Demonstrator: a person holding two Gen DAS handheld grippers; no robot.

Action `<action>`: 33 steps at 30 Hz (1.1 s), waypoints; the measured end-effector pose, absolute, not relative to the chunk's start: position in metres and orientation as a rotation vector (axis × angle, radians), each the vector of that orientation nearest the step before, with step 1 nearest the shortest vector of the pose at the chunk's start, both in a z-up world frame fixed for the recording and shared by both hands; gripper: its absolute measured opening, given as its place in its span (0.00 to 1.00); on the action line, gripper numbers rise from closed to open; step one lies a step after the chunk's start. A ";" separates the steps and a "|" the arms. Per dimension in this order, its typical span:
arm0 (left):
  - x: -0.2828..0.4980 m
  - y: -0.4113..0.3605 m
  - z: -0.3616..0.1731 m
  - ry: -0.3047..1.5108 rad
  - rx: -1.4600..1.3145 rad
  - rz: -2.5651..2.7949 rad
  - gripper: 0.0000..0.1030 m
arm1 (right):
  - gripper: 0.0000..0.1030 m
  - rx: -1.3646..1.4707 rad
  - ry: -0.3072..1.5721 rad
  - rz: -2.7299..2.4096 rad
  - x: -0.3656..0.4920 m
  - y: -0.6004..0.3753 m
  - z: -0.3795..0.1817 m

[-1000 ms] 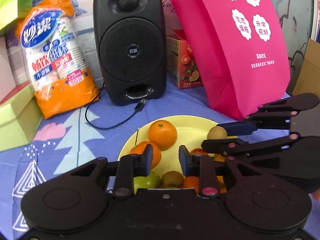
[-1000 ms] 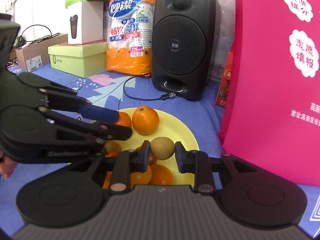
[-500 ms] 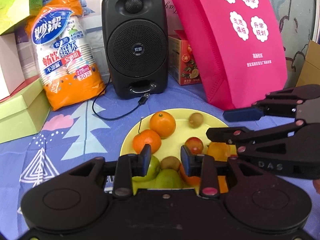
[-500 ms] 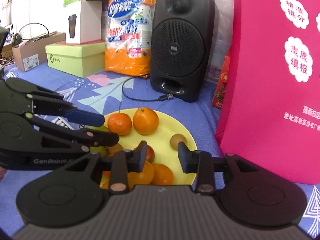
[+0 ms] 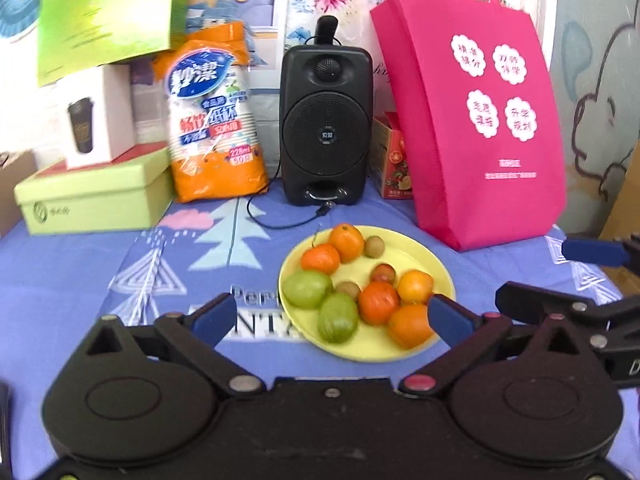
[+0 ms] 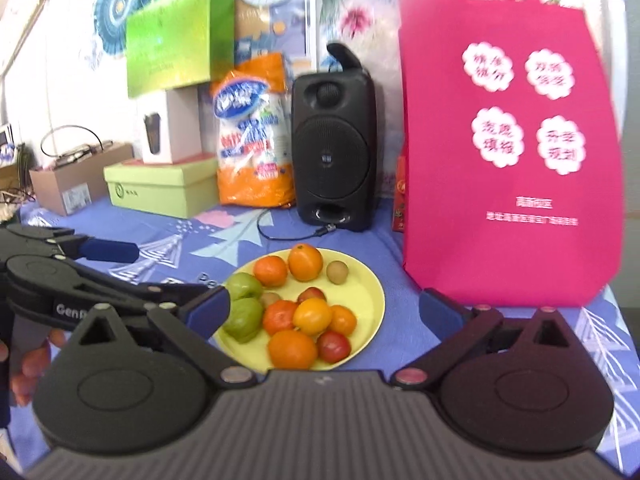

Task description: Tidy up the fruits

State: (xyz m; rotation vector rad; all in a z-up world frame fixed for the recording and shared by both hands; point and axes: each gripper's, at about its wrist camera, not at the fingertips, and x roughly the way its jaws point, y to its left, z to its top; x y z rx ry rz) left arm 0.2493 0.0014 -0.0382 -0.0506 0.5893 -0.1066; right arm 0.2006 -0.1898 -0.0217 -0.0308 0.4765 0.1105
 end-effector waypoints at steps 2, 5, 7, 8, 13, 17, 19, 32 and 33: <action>0.229 -0.002 -0.035 0.582 -0.044 -0.091 1.00 | 1.00 -0.025 0.457 0.086 0.178 -0.184 -0.018; 0.196 -0.005 -0.030 0.571 -0.043 -0.073 1.00 | 1.00 -0.020 0.450 0.047 0.148 -0.179 -0.016; 0.175 -0.006 -0.027 0.567 -0.052 -0.057 1.00 | 1.00 -0.013 0.452 0.024 0.132 -0.177 -0.017; 0.165 -0.007 -0.025 0.565 -0.056 -0.050 1.00 | 1.00 -0.004 0.454 0.014 0.124 -0.177 -0.017; 0.122 -0.008 -0.018 0.556 -0.060 -0.028 1.00 | 1.00 0.053 0.469 -0.049 0.094 -0.177 -0.016; 0.093 -0.006 -0.008 0.522 -0.058 -0.020 1.00 | 1.00 0.003 0.461 -0.130 0.075 -0.170 -0.007; 0.083 -0.009 -0.005 0.504 -0.035 -0.005 1.00 | 1.00 -0.008 0.448 -0.164 0.067 -0.168 -0.004; 0.065 -0.007 -0.002 0.511 -0.021 0.032 1.00 | 1.00 -0.094 0.451 -0.247 0.048 -0.150 -0.010; 0.063 -0.008 -0.001 0.508 -0.021 0.032 1.00 | 1.00 -0.103 0.457 -0.250 0.048 -0.148 -0.010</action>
